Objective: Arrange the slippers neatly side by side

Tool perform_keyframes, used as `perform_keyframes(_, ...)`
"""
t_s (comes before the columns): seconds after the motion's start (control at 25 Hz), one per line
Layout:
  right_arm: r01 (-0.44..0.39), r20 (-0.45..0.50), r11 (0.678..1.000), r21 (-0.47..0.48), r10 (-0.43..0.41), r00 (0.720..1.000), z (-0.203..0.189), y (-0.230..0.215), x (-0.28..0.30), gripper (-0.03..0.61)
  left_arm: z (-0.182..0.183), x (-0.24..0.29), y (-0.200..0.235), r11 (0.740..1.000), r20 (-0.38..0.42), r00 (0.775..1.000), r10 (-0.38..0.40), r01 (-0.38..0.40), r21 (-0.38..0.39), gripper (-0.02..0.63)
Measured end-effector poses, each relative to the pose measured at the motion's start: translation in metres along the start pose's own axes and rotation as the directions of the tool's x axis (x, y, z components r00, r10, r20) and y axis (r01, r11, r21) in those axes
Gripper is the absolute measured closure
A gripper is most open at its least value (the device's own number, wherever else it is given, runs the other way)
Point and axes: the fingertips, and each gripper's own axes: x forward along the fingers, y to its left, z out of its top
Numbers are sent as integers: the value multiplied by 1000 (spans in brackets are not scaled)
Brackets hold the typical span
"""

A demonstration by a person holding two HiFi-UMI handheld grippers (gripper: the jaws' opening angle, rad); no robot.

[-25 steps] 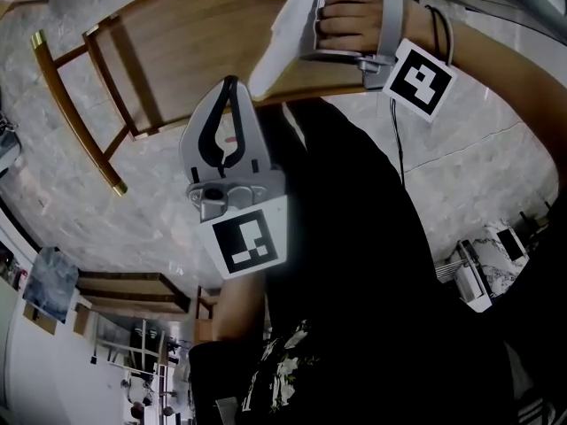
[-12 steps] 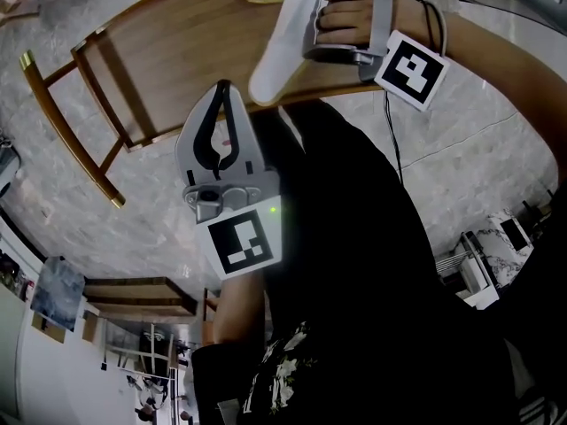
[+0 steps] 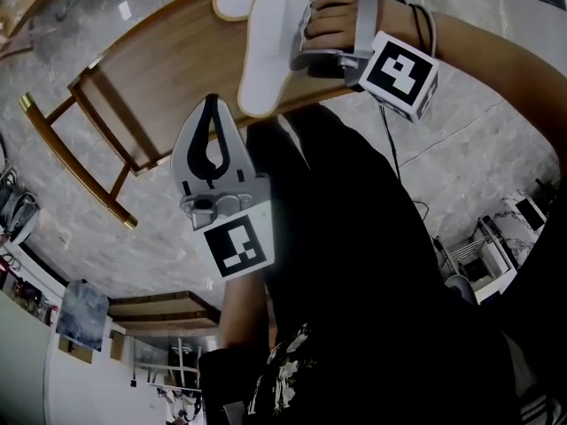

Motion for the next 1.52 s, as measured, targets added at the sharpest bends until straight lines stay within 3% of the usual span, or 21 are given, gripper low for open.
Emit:
perform_keyframes(0.12, 94, 5, 987, 128, -96, 995, 6, -9, -7, 545, 0, 5, 1, 1000, -8, 1000, -18, 19, 19, 612)
perform_keyframes(0.2, 162, -4, 959, 235, -166, 986, 9, -14, -11, 578, 2, 11, 1, 999, -9, 999, -37, 37, 38, 612)
perform_keyframes(0.28, 220, -11, 898, 380, -234, 972, 12, -19, -13, 578, 5, 20, 0, 996, -9, 998, -68, 69, 61, 612)
perform_keyframes(0.36, 286, -35, 793, 538, -318, 948, 12, -27, -13, 578, 7, 32, -1, 990, -16, 993, -119, 119, 75, 612)
perform_keyframes(0.4, 327, -65, 719, 614, -367, 928, 10, -32, -12, 578, 8, 38, -3, 986, -21, 989, -148, 149, 79, 612)
perform_keyframes(0.48, 403, -144, 529, 747, -463, 874, 1, -44, -12, 578, 10, 50, -8, 975, -27, 979, -200, 201, 96, 612)
perform_keyframes(0.64, 445, -329, 61, 893, -585, 741, -26, -54, -18, 578, 6, 74, -18, 952, -57, 963, -263, 269, 149, 612)
perform_keyframes(0.72, 424, -419, -143, 894, -600, 681, -39, -52, -24, 577, 2, 84, -19, 945, -79, 956, -283, 292, 151, 612)
perform_keyframes(0.84, 380, -524, -362, 851, -578, 625, -59, -38, -33, 550, -6, 99, -19, 935, -128, 948, -292, 311, 172, 612)
perform_keyframes(0.88, 361, -555, -426, 830, -563, 612, -65, -32, -34, 485, -10, 103, -18, 929, -150, 943, -299, 323, 180, 612)
perform_keyframes(0.96, 318, -604, -534, 783, -532, 594, -74, -17, -33, 463, -21, 108, -16, 916, -197, 929, -312, 350, 196, 612)
perform_keyframes(1.04, 269, -627, -611, 744, -501, 596, -81, -2, -25, 460, -31, 112, -17, 901, -231, 915, -330, 378, 214, 612)
perform_keyframes(1.16, 168, -621, -692, 702, -480, 619, -86, 7, -8, 445, -43, 117, -19, 871, -274, 891, -363, 428, 241, 612)
perform_keyframes(1.24, 113, -612, -720, 684, -483, 626, -86, 6, 3, 445, -52, 120, -21, 858, -301, 874, -382, 456, 237, 612)
perform_keyframes(1.4, 71, -612, -747, 660, -481, 627, -89, 4, 17, 445, -66, 120, -29, 829, -340, 843, -416, 506, 240, 612)
perform_keyframes(1.52, -17, -594, -773, 634, -501, 629, -90, 3, 26, 460, -73, 115, -33, 807, -354, 827, -437, 534, 252, 612)
